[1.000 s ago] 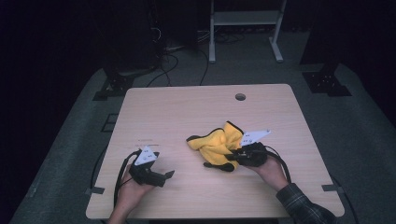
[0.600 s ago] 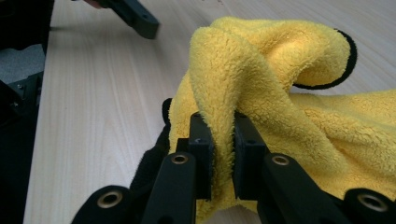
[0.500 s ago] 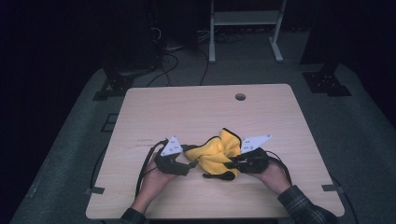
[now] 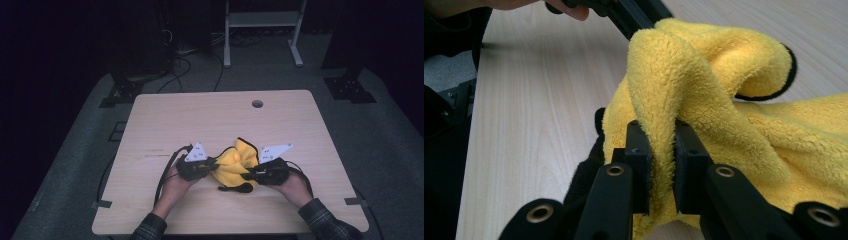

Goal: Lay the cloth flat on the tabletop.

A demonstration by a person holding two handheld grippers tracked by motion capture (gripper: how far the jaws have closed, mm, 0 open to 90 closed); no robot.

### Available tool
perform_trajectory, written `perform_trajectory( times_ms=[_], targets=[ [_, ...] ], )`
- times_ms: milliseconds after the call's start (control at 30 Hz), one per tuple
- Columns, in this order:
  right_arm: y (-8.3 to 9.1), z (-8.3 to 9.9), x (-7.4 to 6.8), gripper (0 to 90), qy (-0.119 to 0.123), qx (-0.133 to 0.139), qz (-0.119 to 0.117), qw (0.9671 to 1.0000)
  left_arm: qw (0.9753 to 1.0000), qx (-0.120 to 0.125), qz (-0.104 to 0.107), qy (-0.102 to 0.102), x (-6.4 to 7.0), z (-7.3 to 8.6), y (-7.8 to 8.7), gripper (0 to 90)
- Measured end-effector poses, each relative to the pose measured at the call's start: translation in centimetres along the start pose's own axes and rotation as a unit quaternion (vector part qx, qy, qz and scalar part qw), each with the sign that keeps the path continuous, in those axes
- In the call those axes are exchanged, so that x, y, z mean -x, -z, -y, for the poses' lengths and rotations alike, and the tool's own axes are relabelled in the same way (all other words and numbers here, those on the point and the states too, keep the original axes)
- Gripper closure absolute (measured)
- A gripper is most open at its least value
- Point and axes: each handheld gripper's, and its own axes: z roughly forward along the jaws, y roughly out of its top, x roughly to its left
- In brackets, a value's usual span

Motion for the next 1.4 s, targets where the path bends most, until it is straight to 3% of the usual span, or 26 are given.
perform_trajectory(
  times_ms=[267, 367, 733, 900, 1000, 1100, 1233, 1300, 1333, 1367, 1400],
  targets=[
    [1.4, 0.0, 0.6, 78.4, -0.008, 0.018, 0.018, 0.9996, 0.9993, 0.029, 0.004, 0.025, -0.2, -0.1, 2.1, 85.7],
    [1.9, -0.1, 0.8, 78.5, -0.01, 0.025, 0.024, 0.9993, 0.9987, 0.043, -0.002, 0.029, -0.3, -0.2, 3.0, 85.7],
    [3.7, -0.1, 1.8, 80.0, -0.021, 0.048, 0.054, 0.9972, 0.9967, 0.058, -0.03, 0.048, -1.9, 0.5, 5.4, 86.0],
    [5.1, 0.4, 2.9, 83.3, -0.039, 0.055, 0.079, 0.9945, 0.9927, 0.082, -0.047, 0.076, -3.3, 1.2, 7.4, 86.5],
    [5.6, 0.4, 3.4, 83.2, -0.048, 0.067, 0.07, 0.9942, 0.9901, 0.1, -0.043, 0.088, -3.8, 1.4, 8.2, 86.5],
    [5.3, 0.2, 3.1, 83.1, -0.042, 0.061, 0.072, 0.9946, 0.9908, 0.089, -0.062, 0.081, -3.8, 1.3, 8.2, 86.5],
    [4.4, 0.4, 3.3, 80.4, -0.047, 0.047, 0.074, 0.9951, 0.9896, 0.08, -0.078, 0.091, -4.2, 1.8, 7.9, 86.5],
    [4.1, 0.7, 3.5, 73.1, -0.052, 0.046, 0.086, 0.9939, 0.9882, 0.066, -0.099, 0.096, -4.6, 2.2, 7.7, 86.4],
    [3.7, 1.1, 3.9, 70.1, -0.064, 0.037, 0.092, 0.9931, 0.986, 0.05, -0.119, 0.106, -5.2, 2.8, 7.5, 86.3],
    [3.7, 1.1, 3.9, 70.1, -0.064, 0.037, 0.092, 0.9931, 0.986, 0.05, -0.119, 0.106, -5.2, 2.8, 7.5, 86.3],
    [3.7, 1.2, 4.1, 69.3, -0.065, 0.034, 0.094, 0.9928, 0.9845, 0.043, -0.124, 0.117, -5.7, 3.3, 7.4, 86.3]
  ],
)
